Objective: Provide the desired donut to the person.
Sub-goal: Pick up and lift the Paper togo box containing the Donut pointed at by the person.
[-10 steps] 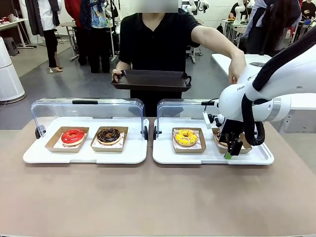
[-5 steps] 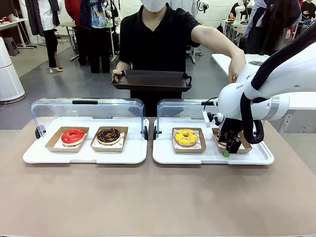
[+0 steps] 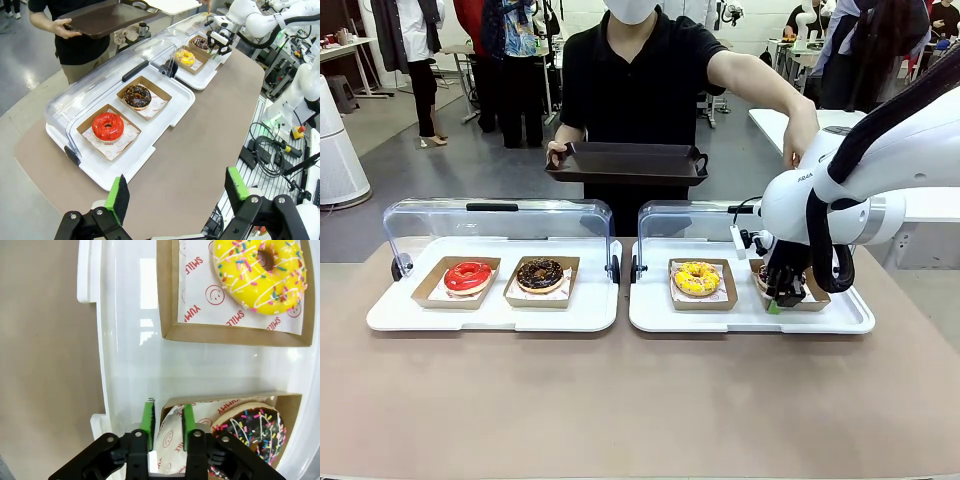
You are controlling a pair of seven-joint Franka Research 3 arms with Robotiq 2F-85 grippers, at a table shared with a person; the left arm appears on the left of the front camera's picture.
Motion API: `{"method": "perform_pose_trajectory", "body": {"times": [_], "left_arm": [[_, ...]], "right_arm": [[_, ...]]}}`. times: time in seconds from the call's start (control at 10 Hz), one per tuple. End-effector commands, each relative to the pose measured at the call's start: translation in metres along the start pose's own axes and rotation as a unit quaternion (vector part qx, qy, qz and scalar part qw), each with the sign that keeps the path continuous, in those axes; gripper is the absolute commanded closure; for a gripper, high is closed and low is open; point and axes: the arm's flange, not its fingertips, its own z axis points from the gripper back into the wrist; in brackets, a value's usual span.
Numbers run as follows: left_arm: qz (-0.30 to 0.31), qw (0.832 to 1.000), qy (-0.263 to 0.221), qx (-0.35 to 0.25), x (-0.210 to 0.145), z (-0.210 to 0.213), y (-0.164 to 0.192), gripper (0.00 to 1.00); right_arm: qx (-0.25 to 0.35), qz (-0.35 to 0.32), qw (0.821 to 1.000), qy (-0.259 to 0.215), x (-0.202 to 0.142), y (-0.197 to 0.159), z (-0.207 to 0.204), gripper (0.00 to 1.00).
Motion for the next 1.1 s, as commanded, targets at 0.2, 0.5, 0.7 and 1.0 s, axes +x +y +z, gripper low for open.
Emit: {"method": "perform_pose_trajectory", "body": {"times": [0.2, 0.5, 0.7, 1.0], "left_arm": [[-0.007, 1.0, -0.01, -0.004, 0.0, 0.001, 0.0, 0.0], [-0.007, 1.0, -0.01, -0.004, 0.0, 0.001, 0.0, 0.0], [-0.007, 1.0, -0.01, -0.004, 0.0, 0.001, 0.0, 0.0], [-0.007, 1.0, -0.01, -0.004, 0.0, 0.001, 0.0, 0.0]], "right_arm": [[-0.005, 0.006, 1.0, 0.006, -0.001, -0.002, -0.002, 1.0], [-0.007, 0.007, 1.0, 0.003, -0.002, -0.001, -0.002, 1.0], [-0.01, 0.008, 1.0, 0.003, 0.001, 0.003, 0.005, 1.0], [-0.015, -0.043, 0.998, 0.045, 0.021, 0.04, 0.074, 1.0]]}}
